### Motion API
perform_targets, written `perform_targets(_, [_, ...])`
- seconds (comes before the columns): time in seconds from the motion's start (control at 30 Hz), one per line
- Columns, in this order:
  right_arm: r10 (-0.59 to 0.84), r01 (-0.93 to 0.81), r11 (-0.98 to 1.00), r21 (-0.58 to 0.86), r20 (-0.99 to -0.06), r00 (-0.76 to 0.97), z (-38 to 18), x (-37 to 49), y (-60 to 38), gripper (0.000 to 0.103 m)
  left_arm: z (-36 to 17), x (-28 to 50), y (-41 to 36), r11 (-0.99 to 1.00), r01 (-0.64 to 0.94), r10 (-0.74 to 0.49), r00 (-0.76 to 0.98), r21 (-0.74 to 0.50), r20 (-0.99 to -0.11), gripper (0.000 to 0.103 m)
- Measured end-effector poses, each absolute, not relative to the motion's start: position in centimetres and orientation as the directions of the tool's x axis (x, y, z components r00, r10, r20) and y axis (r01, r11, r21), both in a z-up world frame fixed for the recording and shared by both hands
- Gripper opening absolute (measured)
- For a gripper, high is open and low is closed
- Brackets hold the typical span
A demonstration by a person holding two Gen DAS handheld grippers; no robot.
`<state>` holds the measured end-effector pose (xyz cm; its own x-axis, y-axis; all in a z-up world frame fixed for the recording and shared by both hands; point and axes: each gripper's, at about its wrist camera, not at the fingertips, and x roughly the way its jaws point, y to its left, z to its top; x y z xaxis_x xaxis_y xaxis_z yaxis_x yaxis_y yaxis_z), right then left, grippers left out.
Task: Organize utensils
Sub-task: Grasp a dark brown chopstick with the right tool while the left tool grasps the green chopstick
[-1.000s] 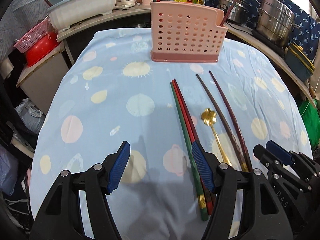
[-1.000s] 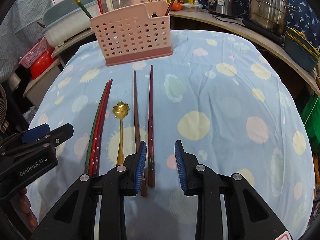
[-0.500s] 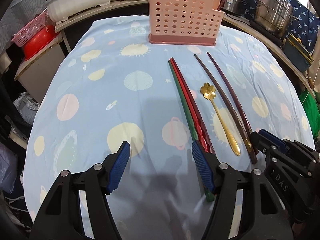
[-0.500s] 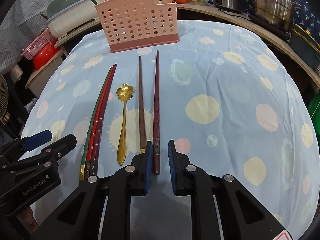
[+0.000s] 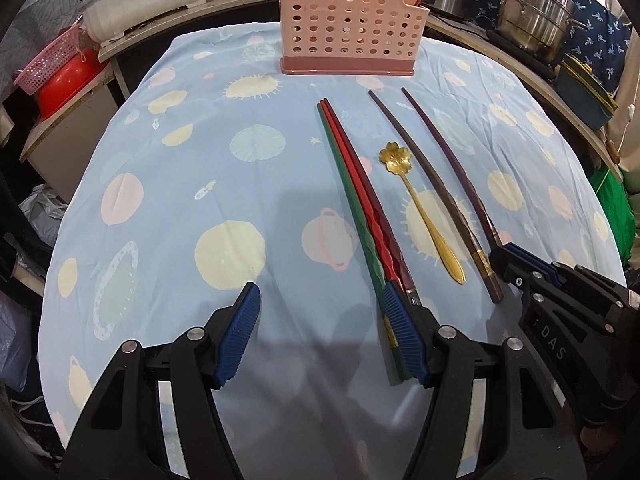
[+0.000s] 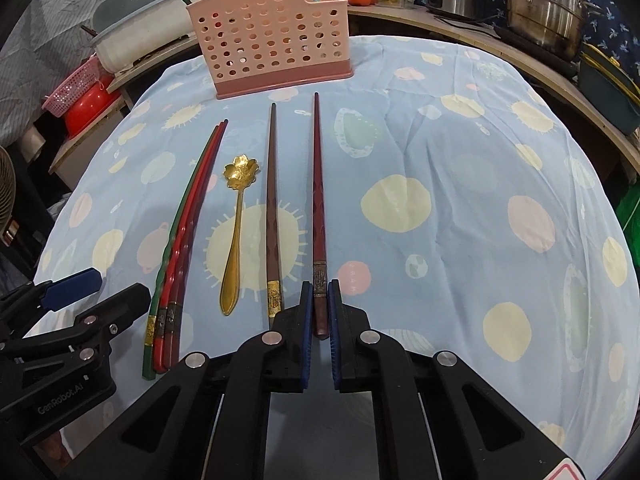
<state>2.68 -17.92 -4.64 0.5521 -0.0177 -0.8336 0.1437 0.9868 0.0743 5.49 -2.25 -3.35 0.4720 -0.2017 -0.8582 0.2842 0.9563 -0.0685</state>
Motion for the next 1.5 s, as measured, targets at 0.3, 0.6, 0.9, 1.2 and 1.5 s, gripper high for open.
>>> perform_targets(0.3, [-0.015, 0.152, 0.985, 0.083, -0.832, 0.555, -4.6, 2.2, -18.2, 0.007, -3.8, 4.7, -2.7, 0.951, 0.303, -0.209, 0.463, -0.068, -0.861, 0.061])
perform_targets(0.6, [-0.014, 0.155, 0.984, 0.087, -0.832, 0.555, -4.6, 2.2, -18.3, 0.007, -4.0, 4.5, -2.5, 0.951, 0.302, -0.209, 0.469, -0.066, -0.858, 0.063])
perform_targets(0.9, [-0.011, 0.164, 0.982, 0.097, -0.831, 0.556, -4.5, 1.7, -18.6, 0.007, -4.1, 4.3, -0.3, 0.966, 0.255, -0.172, 0.47, -0.053, -0.866, 0.06])
perform_targets(1.2, [-0.012, 0.164, 0.982, 0.095, -0.831, 0.556, -4.5, 1.7, -18.5, 0.007, -3.3, 3.5, -1.6, 0.949, 0.305, -0.225, 0.463, -0.085, -0.857, 0.06])
perform_targets(1.5, [-0.013, 0.164, 0.982, 0.094, -0.831, 0.556, -4.5, 1.7, -18.5, 0.007, -3.7, 3.6, -2.0, 0.947, 0.31, -0.226, 0.451, -0.086, -0.864, 0.057])
